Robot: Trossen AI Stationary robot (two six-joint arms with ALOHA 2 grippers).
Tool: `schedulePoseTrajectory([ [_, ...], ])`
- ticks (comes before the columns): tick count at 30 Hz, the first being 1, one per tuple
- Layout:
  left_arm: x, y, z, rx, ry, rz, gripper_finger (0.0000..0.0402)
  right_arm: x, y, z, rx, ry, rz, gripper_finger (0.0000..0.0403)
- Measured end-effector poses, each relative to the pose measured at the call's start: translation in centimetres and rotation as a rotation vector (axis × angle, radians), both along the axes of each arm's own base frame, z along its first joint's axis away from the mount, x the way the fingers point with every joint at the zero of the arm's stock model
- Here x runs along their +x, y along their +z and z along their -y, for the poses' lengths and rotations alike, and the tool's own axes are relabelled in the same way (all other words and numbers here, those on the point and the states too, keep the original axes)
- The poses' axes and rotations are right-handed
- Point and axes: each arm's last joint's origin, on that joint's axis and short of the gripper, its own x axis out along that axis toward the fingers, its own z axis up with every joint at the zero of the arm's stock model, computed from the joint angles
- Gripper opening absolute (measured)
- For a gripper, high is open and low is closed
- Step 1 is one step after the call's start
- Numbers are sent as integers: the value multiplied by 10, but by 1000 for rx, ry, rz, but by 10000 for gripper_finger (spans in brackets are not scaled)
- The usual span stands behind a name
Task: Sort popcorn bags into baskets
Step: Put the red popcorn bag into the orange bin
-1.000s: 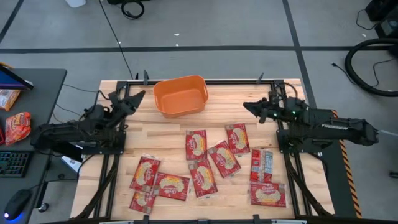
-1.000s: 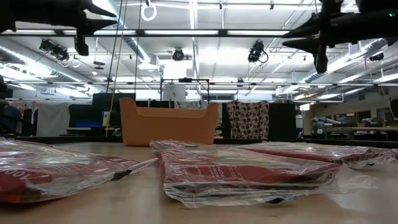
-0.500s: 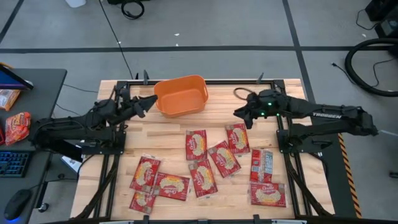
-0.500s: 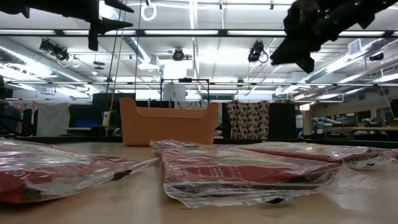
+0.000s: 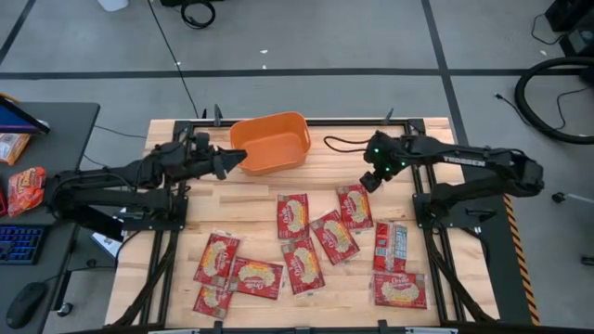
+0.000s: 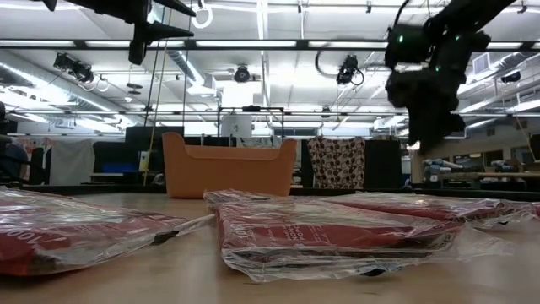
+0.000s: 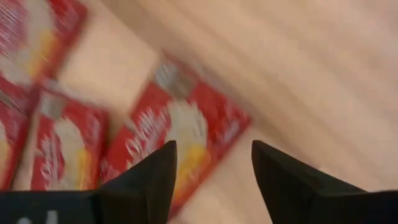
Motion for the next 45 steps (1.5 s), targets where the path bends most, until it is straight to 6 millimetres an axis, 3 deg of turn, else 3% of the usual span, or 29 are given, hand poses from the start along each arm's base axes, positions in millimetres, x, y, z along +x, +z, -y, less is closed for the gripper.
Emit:
schedulePoseTrajectory([
  [7,0,4,2,-10,-78,14,156,2,-37,6,178,-14,-133,225],
  [12,0,2,3,-47,-85,9,156,7,-62,5,237,-14,-119,225],
  [20,1,2,5,-117,-154,28,156,15,-80,8,278,-33,-39,193],
  [40,1,4,6,-168,-206,56,156,16,-79,11,150,53,-15,14],
  [45,1,4,6,-167,-206,57,156,14,-64,10,107,67,41,9],
])
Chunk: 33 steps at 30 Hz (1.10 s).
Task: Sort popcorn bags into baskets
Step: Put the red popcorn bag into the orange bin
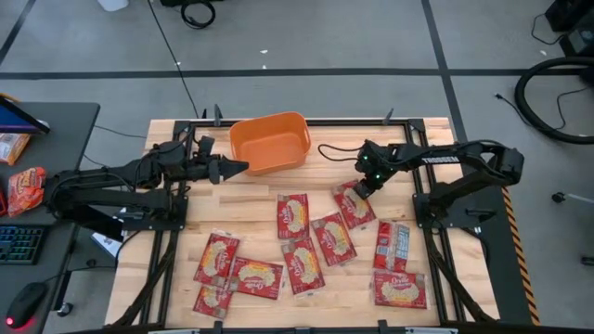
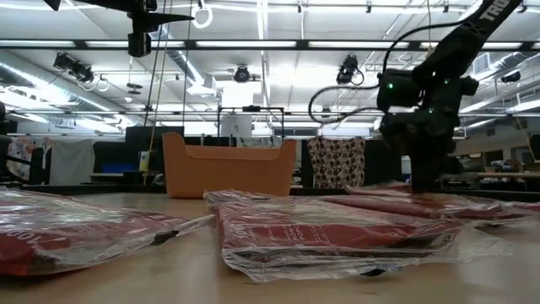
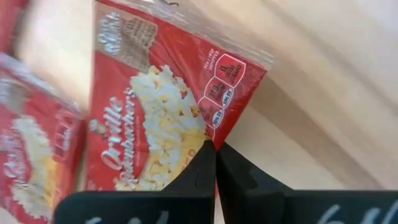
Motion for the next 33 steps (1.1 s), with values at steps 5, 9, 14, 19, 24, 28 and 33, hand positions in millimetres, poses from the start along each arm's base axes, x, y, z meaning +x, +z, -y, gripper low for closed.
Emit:
schedulePoseTrajectory([
  [5,0,0,-1,12,26,-3,156,2,27,-1,-108,76,116,8],
  [9,-1,0,-6,28,57,-7,156,5,54,-4,-177,127,208,5],
  [14,-2,0,-12,15,77,-5,156,12,84,-7,-233,168,286,4],
  [19,-3,0,-16,-3,72,-2,156,32,115,-8,-307,236,299,4],
  [24,-5,0,-20,-6,79,-12,156,62,143,-1,-385,309,351,3],
  [28,-5,18,-22,37,64,-28,156,88,165,9,-448,356,395,3],
  [33,-4,44,-22,129,48,-109,156,124,187,26,-551,435,443,3],
])
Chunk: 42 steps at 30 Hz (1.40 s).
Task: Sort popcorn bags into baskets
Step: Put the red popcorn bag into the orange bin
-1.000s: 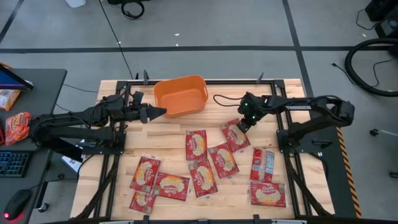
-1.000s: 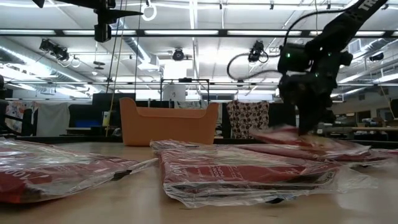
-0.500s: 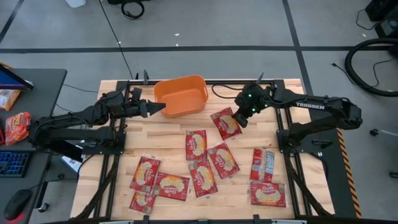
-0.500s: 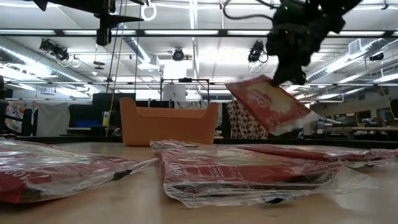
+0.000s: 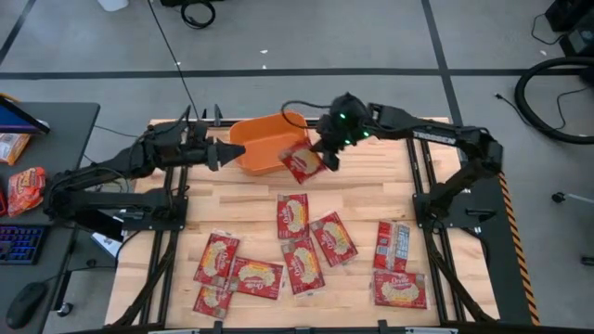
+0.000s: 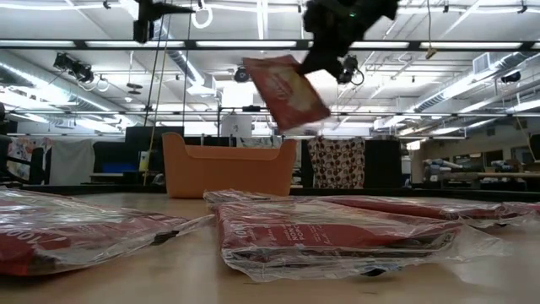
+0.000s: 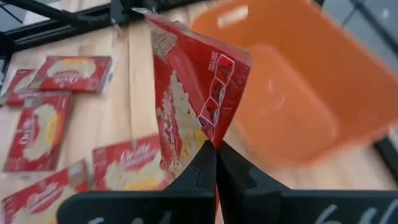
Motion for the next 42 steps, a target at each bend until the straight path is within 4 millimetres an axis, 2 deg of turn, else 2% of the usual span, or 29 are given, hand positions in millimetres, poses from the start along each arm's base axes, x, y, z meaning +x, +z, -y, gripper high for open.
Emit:
schedulePoseTrajectory([
  [6,-4,21,1,52,-17,-109,156,44,14,28,-118,46,40,3],
  [12,-15,32,5,42,-18,-152,156,79,11,55,-192,59,0,3],
  [20,-21,22,7,10,-43,-271,156,102,-35,82,-315,59,-240,3],
  [25,-19,21,7,35,-61,-287,156,114,-70,85,-292,145,-325,11],
  [31,-19,21,7,61,-71,-293,156,127,-91,81,-287,172,-327,33],
  [38,-19,21,8,59,-105,-288,156,131,-83,78,-309,177,-264,78],
  [42,-19,21,8,61,-113,-288,156,121,-55,74,-352,127,-232,106],
])
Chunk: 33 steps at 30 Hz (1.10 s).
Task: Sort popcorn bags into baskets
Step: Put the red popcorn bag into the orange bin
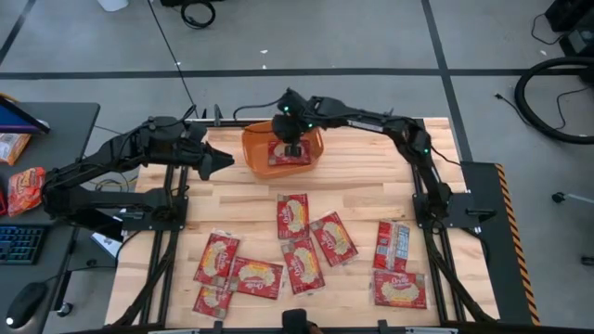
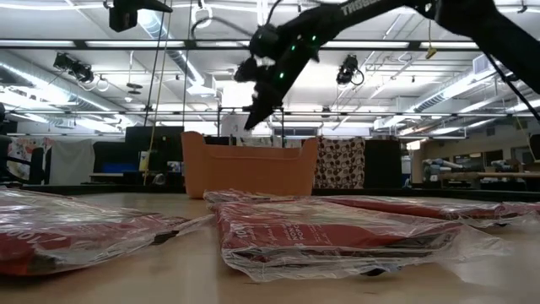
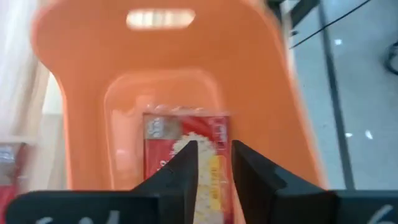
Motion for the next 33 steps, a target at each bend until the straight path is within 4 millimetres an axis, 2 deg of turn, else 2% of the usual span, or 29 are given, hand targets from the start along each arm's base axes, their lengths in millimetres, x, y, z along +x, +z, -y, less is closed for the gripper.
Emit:
schedulePoseTrajectory([
  [8,0,0,0,51,-24,-7,156,-34,61,-19,132,-87,101,121],
  [10,1,0,-1,63,-13,-14,156,-40,71,-28,147,-86,115,121],
  [13,5,-3,-3,73,14,-34,156,-50,74,-46,166,-68,112,120],
  [19,16,-9,-7,78,29,-82,156,-76,56,-80,170,-93,112,120],
  [25,34,-19,-10,62,17,-137,156,-119,30,-128,247,-115,200,120],
  [29,50,-23,-11,64,-3,-132,155,-151,1,-153,298,-126,158,120],
  [33,66,-26,-10,64,-23,-112,155,-179,-27,-173,373,-93,42,120],
])
